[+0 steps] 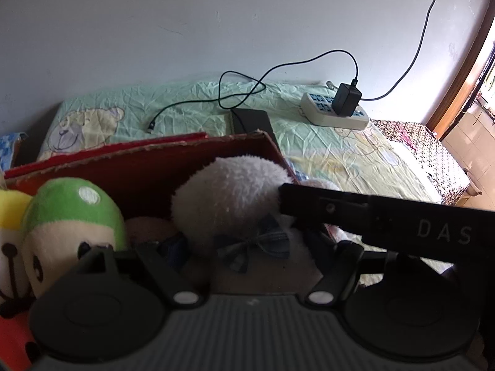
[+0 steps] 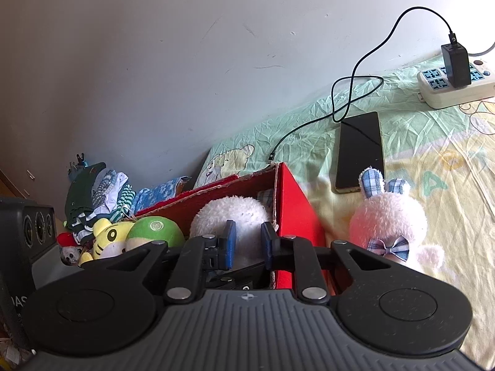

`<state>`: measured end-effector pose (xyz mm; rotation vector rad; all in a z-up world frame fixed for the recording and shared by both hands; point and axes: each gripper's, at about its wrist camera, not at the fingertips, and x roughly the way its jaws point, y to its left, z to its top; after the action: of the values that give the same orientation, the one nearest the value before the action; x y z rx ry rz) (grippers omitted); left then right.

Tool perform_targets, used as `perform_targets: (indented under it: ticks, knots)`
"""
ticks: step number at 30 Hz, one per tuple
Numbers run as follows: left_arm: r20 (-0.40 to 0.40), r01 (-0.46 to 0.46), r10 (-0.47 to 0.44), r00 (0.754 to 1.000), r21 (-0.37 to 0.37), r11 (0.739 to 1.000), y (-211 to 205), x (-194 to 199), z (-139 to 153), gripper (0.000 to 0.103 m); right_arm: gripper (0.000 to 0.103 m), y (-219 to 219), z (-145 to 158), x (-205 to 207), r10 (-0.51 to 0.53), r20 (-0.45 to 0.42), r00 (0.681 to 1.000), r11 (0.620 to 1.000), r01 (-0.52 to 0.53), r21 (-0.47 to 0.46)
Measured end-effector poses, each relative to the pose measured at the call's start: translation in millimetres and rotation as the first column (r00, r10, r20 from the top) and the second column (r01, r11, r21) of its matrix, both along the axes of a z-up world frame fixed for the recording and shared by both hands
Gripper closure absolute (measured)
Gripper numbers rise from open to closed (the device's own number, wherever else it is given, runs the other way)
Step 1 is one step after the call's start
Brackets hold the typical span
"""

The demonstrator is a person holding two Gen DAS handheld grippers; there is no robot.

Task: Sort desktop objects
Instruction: 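Lower the white bunny plush into the red box with the right gripper, then open the right gripper to release the bunny inside the box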

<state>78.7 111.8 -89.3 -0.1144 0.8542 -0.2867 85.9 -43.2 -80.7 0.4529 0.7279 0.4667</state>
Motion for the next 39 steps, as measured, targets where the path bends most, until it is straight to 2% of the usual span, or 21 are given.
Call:
perform_targets:
  ticks: [2, 10, 16, 23, 27, 30, 32, 34, 39]
  knots:
    - [0.001, 0.0, 0.0, 1.0, 0.01, 1.0, 0, -2, 1, 0.023, 0.082, -1, 0, -4, -0.003, 0.005, 1.0, 1.0, 0.003, -0.002]
    - [-0.019, 0.009, -0.008, 1.0, 0.034, 0.999, -4, 0, -1, 0.022, 0.078, -3, 4, -18, -0.008, 0.023, 1.0, 1.0, 0.008, 0.0]
    - [-0.025, 0.024, -0.022, 0.999, 0.049, 0.999, -5, 1, 0, 0.024, 0.081, -7, -4, -18, -0.024, -0.016, 1.0, 0.998, 0.025, 0.062]
    - [-0.013, 0.031, -0.03, 0.999, 0.093, 0.995, -10, -13, 0, 0.021, 0.083, -1, -5, -18, -0.012, -0.011, 1.0, 1.0, 0.012, 0.024]
    - [0.008, 0.023, -0.024, 1.0, 0.109, 0.994, -4, -19, 1, 0.023, 0.084, -3, -11, -13, -0.021, -0.035, 0.999, 0.998, 0.023, 0.065]
    - [0.0, 0.013, -0.013, 1.0, 0.127, 0.992, -2, -19, -5, 0.028, 0.085, -7, -15, -12, -0.022, -0.044, 0.999, 0.994, 0.026, 0.102]
    - [0.014, 0.008, -0.01, 1.0, 0.151, 0.988, -4, -20, -7, 0.029, 0.093, -10, -17, -11, -0.023, -0.047, 0.999, 0.993, 0.028, 0.118]
    - [0.016, 0.002, -0.004, 1.0, 0.145, 0.989, -3, -20, -7, 0.028, 0.102, -13, -21, -12, -0.036, -0.046, 0.998, 0.991, 0.041, 0.126]
    - [0.014, 0.005, -0.008, 1.0, 0.164, 0.986, -5, -18, -8, 0.028, 0.103, -10, -21, -16, -0.047, -0.012, 0.999, 0.994, 0.048, 0.096]
